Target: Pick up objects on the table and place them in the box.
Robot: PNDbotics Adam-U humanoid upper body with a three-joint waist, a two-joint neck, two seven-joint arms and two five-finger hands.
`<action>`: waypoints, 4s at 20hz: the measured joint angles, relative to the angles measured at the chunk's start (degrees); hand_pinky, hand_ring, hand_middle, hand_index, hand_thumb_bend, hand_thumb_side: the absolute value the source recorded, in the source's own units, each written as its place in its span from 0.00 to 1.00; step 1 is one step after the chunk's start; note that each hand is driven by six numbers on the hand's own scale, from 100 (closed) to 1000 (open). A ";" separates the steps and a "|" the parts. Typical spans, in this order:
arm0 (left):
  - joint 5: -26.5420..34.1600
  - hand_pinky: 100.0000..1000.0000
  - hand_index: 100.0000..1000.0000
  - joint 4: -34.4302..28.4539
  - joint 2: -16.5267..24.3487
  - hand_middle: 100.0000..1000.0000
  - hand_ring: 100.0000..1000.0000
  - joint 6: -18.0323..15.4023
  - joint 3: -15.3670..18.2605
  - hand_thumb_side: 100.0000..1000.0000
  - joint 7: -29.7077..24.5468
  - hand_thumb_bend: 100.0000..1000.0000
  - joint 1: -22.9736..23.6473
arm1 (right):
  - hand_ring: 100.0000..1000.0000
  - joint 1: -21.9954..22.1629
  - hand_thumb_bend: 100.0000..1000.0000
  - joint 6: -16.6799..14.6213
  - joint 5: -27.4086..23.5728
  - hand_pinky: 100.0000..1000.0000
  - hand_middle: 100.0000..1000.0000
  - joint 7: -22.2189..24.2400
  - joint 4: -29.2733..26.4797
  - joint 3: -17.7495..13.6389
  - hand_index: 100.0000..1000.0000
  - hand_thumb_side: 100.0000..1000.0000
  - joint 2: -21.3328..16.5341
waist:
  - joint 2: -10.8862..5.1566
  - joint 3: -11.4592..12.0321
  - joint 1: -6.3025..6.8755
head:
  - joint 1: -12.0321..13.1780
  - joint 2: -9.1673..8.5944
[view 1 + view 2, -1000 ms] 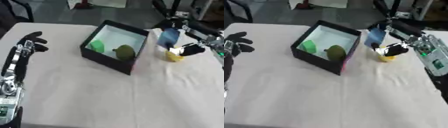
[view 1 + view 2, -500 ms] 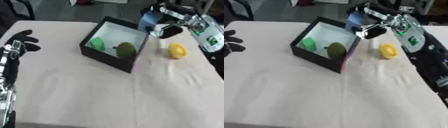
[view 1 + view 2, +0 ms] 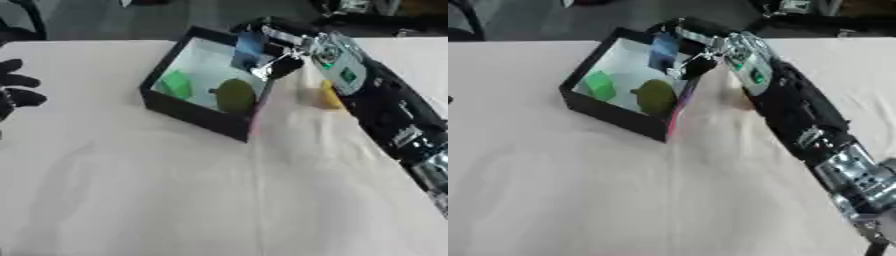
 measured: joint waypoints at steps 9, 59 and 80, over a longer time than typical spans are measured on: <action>0.01 0.65 0.84 -0.27 -0.23 0.58 0.54 0.07 -0.01 0.99 -0.10 0.00 0.01 | 1.00 0.39 0.00 4.47 7.14 0.93 1.00 -10.91 -0.48 -0.34 0.97 0.11 0.23 | 0.00 -0.52 -0.02 | -0.09 0.00; -0.70 0.65 0.84 -0.22 1.77 0.58 0.54 0.62 1.63 0.98 1.71 0.00 2.07 | 0.97 12.95 0.00 5.77 -1.26 0.92 0.90 9.48 2.61 -5.93 0.90 0.16 -7.96 | -0.08 -5.51 -0.43 | 3.74 0.00; -0.60 0.65 0.84 -0.23 1.77 0.58 0.54 0.62 1.65 0.98 1.71 0.00 2.07 | 0.83 13.49 0.00 1.91 -6.81 0.87 0.66 7.96 -3.00 -5.63 0.11 0.11 -7.93 | -0.08 -5.60 -0.43 | 3.36 0.00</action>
